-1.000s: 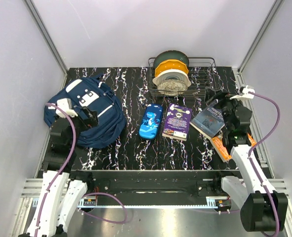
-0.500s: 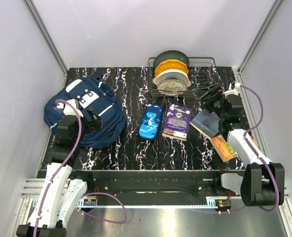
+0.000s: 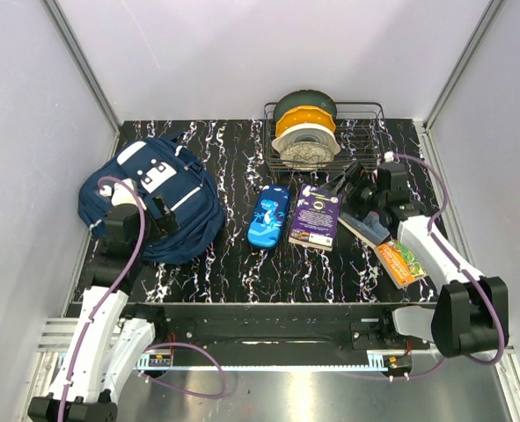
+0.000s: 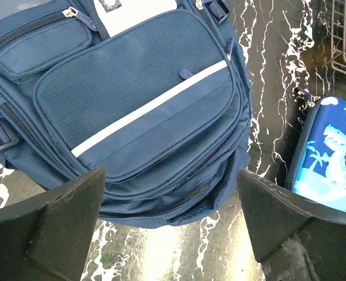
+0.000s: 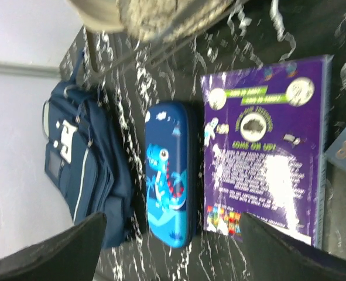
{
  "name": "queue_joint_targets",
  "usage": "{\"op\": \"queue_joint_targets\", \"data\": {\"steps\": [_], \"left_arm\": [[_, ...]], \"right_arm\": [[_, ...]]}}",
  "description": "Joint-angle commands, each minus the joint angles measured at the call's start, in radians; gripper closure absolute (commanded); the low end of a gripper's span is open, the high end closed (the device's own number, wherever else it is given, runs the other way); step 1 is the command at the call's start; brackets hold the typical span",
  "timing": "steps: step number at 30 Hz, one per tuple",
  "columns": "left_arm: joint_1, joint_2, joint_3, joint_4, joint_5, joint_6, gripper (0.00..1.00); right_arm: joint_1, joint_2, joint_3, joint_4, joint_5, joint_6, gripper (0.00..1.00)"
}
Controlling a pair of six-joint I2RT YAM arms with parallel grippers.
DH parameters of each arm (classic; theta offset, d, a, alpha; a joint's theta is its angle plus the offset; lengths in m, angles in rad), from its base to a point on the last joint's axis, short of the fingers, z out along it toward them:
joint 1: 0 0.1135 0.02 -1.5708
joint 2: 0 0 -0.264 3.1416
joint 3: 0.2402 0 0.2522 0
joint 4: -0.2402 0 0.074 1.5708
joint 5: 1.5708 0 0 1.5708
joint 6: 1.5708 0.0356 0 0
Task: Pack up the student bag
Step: Move the student bag to the center of the board.
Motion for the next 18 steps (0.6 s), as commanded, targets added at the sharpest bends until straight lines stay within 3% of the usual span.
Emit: {"op": "queue_joint_targets", "data": {"steps": [1, 6, 18], "left_arm": [[-0.002, -0.035, 0.007, 0.033, -0.076, -0.030, 0.01], [-0.003, -0.036, -0.007, 0.056, -0.092, -0.042, 0.01], [0.000, 0.026, 0.022, 0.044, -0.032, -0.032, 0.01]], "right_arm": [[0.036, -0.090, -0.140, 0.207, -0.270, 0.005, 0.00], [0.166, -0.040, -0.037, 0.057, -0.247, -0.149, 0.00], [0.373, 0.259, 0.150, 0.101, -0.166, -0.143, 0.00]]}}
